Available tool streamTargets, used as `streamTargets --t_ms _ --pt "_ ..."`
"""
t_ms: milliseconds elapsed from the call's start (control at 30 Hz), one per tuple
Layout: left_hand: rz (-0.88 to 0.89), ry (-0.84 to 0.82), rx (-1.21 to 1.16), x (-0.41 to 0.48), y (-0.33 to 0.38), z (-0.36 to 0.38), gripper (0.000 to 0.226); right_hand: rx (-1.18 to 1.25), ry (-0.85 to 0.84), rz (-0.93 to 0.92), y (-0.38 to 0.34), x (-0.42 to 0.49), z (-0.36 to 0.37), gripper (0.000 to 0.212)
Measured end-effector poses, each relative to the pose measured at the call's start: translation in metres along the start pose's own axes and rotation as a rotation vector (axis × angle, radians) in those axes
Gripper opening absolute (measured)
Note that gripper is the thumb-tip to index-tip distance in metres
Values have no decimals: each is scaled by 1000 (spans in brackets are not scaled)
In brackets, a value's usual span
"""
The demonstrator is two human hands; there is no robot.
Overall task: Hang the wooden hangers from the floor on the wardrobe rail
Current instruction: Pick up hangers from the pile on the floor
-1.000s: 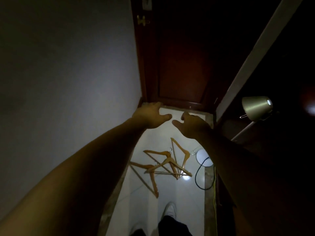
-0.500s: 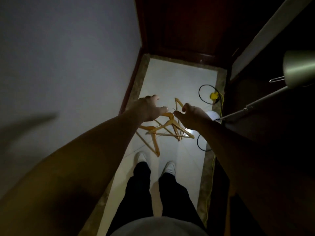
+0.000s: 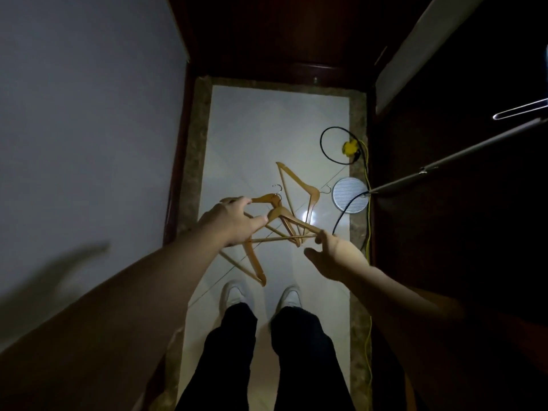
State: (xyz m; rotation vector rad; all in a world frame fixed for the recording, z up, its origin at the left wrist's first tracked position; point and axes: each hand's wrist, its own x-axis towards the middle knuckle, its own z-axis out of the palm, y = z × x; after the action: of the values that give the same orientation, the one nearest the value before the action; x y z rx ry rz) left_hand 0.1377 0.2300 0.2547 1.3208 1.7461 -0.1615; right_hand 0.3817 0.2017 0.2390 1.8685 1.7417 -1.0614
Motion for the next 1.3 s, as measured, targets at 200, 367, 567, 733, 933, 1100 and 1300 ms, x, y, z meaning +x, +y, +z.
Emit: streamTargets --t_ms 200,367,567,733,933,1100,1300 --pt "9 -55 37 91 -23 64 85 16 -56 87 39 91 55 52" --pt "10 -88 101 186 -50 132 79 47 -34 119 65 191 111 51" --pt "-10 -116 18 306 -94 203 85 103 -18 155 93 314 189 47" --pt "-11 -76 82 390 -124 257 85 16 28 148 108 400 241 48" --pt "11 -38 159 463 -144 294 85 43 105 101 115 477 270 47" --pt "13 -123 145 490 -165 334 78 32 15 138 126 508 297 39" --pt "127 36 388 498 -169 354 31 -75 134 152 127 512 313 25"
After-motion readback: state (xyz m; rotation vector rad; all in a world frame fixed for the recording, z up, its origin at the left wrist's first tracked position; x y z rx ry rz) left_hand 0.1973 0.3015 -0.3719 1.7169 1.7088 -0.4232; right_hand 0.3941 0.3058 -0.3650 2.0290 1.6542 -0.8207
